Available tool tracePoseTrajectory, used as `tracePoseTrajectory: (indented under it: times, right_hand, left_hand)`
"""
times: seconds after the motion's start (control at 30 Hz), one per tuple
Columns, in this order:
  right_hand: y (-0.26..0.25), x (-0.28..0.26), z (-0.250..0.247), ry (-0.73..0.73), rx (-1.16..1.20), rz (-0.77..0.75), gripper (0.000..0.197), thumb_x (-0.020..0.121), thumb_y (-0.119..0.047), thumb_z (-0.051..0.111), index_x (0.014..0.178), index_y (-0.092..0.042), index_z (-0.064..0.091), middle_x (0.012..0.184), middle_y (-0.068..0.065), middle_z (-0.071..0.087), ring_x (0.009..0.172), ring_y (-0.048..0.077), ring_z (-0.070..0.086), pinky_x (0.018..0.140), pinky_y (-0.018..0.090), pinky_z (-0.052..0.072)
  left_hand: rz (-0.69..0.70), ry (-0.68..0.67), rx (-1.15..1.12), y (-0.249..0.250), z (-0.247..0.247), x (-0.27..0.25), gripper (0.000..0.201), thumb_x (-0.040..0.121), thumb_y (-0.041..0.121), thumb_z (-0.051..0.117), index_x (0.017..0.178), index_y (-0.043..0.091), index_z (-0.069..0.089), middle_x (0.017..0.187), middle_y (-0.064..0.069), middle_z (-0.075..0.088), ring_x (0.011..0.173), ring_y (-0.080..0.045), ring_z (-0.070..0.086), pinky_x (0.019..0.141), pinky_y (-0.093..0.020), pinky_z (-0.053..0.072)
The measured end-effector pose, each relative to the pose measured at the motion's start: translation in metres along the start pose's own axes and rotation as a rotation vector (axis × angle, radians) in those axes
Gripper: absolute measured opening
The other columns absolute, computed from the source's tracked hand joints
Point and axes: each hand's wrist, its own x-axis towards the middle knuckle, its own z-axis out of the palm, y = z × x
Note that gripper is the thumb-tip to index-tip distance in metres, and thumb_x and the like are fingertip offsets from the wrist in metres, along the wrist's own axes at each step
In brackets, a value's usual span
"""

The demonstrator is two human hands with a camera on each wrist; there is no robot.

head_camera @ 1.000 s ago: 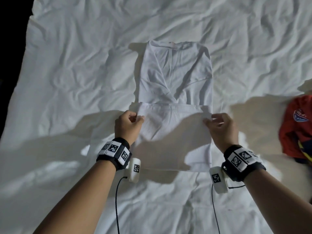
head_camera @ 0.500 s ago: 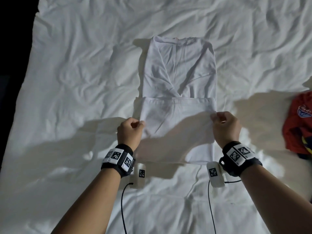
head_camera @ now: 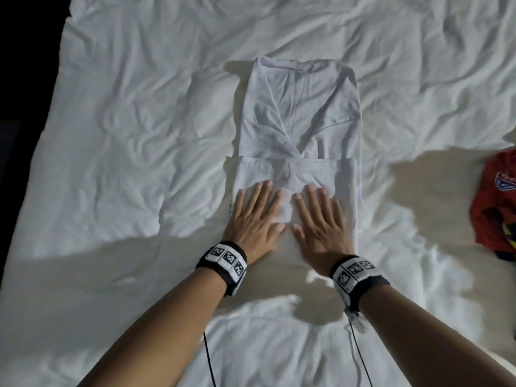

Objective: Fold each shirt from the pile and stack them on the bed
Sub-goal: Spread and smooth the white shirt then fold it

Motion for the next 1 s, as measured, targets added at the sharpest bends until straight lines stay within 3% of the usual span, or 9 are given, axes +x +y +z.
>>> tracePoseTrajectory:
  times: [0.13, 0.23, 0.33, 0.4, 0.57, 0.7, 0.77, 0.87, 1.0]
  right_hand:
    - [0.04, -0.004, 0.007, -0.028, 0.007, 0.236, 0.072, 0.103, -0.063, 0.01, 0.162, -0.027, -0.01, 0.168, 0.006, -0.021, 0.155, 0.027, -0.019, 0.126, 0.052, -0.003]
    - [0.045, -0.005, -0.007, 0.058, 0.054, 0.438, 0.08, 0.101, -0.064, 0.007, 0.163, -0.014, -0.005, 0.168, 0.016, -0.015, 0.155, 0.032, -0.017, 0.125, 0.056, -0.002]
    - [0.027, 0.007, -0.019, 0.146, -0.045, 0.186, 0.075, 0.104, -0.055, 0.023, 0.163, -0.011, 0.008, 0.169, 0.019, -0.005, 0.156, 0.035, -0.009, 0.126, 0.055, -0.001]
    - [0.02, 0.018, -0.016, 0.117, -0.059, 0.028, 0.071, 0.106, -0.055, 0.024, 0.164, -0.019, 0.005, 0.17, 0.014, -0.008, 0.157, 0.033, -0.009, 0.126, 0.056, 0.001]
    - [0.053, 0.033, -0.006, 0.006, 0.041, 0.267, 0.074, 0.104, -0.062, 0.012, 0.163, -0.022, -0.009, 0.169, 0.004, -0.019, 0.156, 0.024, -0.018, 0.126, 0.053, -0.002]
    - [0.051, 0.021, -0.021, 0.066, 0.087, 0.351, 0.079, 0.102, -0.058, 0.012, 0.162, -0.009, -0.003, 0.17, 0.013, -0.011, 0.156, 0.031, -0.013, 0.126, 0.052, -0.005]
    - [0.041, 0.001, -0.023, 0.066, 0.08, 0.218, 0.076, 0.104, -0.054, 0.017, 0.163, -0.008, 0.001, 0.17, 0.014, -0.008, 0.156, 0.033, -0.012, 0.127, 0.051, -0.003]
    - [0.024, -0.036, -0.016, -0.045, 0.083, -0.061, 0.077, 0.104, -0.057, 0.023, 0.163, -0.009, 0.01, 0.17, 0.01, -0.004, 0.157, 0.029, -0.009, 0.127, 0.051, 0.004]
    - [0.02, -0.068, -0.007, -0.097, -0.008, -0.21, 0.087, 0.101, -0.06, 0.04, 0.162, -0.005, 0.01, 0.17, 0.012, -0.002, 0.157, 0.029, -0.007, 0.127, 0.051, 0.008]
  left_hand:
    - [-0.264, -0.049, -0.064, -0.03, 0.004, -0.012, 0.076, 0.102, 0.059, 0.006, 0.162, 0.018, -0.017, 0.168, -0.01, -0.023, 0.156, -0.028, -0.021, 0.125, -0.058, -0.004]
    - [-0.416, 0.036, -0.12, -0.025, -0.009, -0.011, 0.078, 0.103, 0.057, 0.012, 0.164, 0.013, -0.006, 0.168, -0.015, -0.021, 0.156, -0.032, -0.02, 0.124, -0.061, -0.007]
    - [-0.142, 0.144, -0.067, -0.001, -0.023, 0.01, 0.073, 0.104, 0.052, 0.02, 0.165, 0.019, -0.003, 0.169, -0.015, -0.02, 0.157, -0.034, -0.016, 0.123, -0.063, -0.007]
    - [-0.02, 0.079, -0.044, 0.007, -0.021, 0.027, 0.071, 0.103, 0.056, 0.017, 0.163, 0.029, -0.01, 0.169, -0.01, -0.021, 0.156, -0.03, -0.019, 0.123, -0.064, -0.004]
    - [-0.183, -0.072, -0.039, -0.029, -0.013, 0.038, 0.072, 0.104, 0.06, 0.009, 0.157, 0.027, -0.026, 0.166, -0.005, -0.03, 0.153, -0.025, -0.028, 0.123, -0.062, -0.008]
    - [-0.281, 0.056, -0.15, -0.04, -0.033, 0.019, 0.074, 0.106, 0.054, 0.022, 0.164, 0.014, 0.0, 0.17, -0.014, -0.015, 0.156, -0.034, -0.018, 0.123, -0.063, -0.005]
    - [-0.134, 0.104, -0.125, -0.031, -0.04, -0.002, 0.074, 0.104, 0.051, 0.033, 0.163, 0.009, 0.016, 0.171, -0.017, -0.005, 0.158, -0.036, -0.009, 0.124, -0.065, 0.003]
    - [0.134, 0.047, -0.091, -0.012, -0.039, -0.041, 0.071, 0.1, 0.049, 0.042, 0.157, 0.007, 0.035, 0.17, -0.016, 0.016, 0.158, -0.034, 0.007, 0.121, -0.063, 0.017]
    - [0.211, -0.075, -0.04, -0.001, -0.02, -0.074, 0.078, 0.096, 0.049, 0.047, 0.158, 0.004, 0.032, 0.169, -0.017, 0.02, 0.157, -0.035, 0.012, 0.123, -0.06, 0.017]
